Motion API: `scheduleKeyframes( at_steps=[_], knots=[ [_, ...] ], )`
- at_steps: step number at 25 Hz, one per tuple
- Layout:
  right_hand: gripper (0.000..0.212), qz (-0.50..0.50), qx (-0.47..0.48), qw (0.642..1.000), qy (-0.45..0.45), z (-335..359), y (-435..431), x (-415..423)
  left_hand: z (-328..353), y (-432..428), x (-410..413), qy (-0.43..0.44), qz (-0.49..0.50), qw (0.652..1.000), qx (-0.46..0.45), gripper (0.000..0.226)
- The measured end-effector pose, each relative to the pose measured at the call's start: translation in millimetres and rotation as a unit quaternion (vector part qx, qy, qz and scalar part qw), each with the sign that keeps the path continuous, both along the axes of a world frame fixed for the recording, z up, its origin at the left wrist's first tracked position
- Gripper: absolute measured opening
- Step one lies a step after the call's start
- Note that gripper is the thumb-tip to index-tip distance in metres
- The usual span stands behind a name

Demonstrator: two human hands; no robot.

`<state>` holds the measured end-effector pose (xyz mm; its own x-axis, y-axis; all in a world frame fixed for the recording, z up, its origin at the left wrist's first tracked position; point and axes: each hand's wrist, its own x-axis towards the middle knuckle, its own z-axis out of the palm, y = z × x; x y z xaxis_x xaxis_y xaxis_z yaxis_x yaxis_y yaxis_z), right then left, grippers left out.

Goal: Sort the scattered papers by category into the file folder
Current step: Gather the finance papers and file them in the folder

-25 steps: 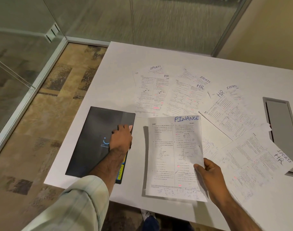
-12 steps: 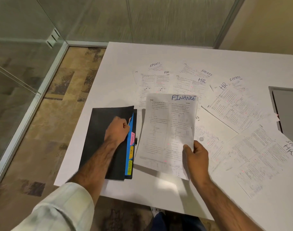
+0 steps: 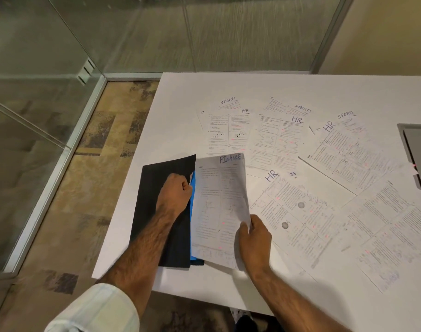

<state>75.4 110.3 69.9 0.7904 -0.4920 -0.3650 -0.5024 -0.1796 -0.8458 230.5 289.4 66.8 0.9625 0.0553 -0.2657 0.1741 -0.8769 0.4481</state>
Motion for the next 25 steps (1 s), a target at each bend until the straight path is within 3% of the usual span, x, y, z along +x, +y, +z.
scheduleKeyframes(
  at_steps=[12, 18, 21, 25],
  knots=[
    [0.008, 0.117, 0.026, 0.991, 0.064, -31, 60, 29, 7, -10, -9, 0.005, 0.006, 1.000, -0.020, 0.023],
    [0.042, 0.162, 0.069, 0.979, 0.102, -55, 94, 54, 11, -18, -10, 0.017, 0.009, 1.000, 0.002, 0.030],
    [0.036, 0.177, 0.103, 0.970, 0.128, -63, 106, 59, 13, -19, -10, 0.022, 0.006, 1.000, 0.018, 0.032],
    [0.025, 0.265, 0.169, 0.937, 0.155, -70, 101, 67, 13, -14, -10, 0.038, 0.008, 0.999, 0.028, 0.018]
  ],
)
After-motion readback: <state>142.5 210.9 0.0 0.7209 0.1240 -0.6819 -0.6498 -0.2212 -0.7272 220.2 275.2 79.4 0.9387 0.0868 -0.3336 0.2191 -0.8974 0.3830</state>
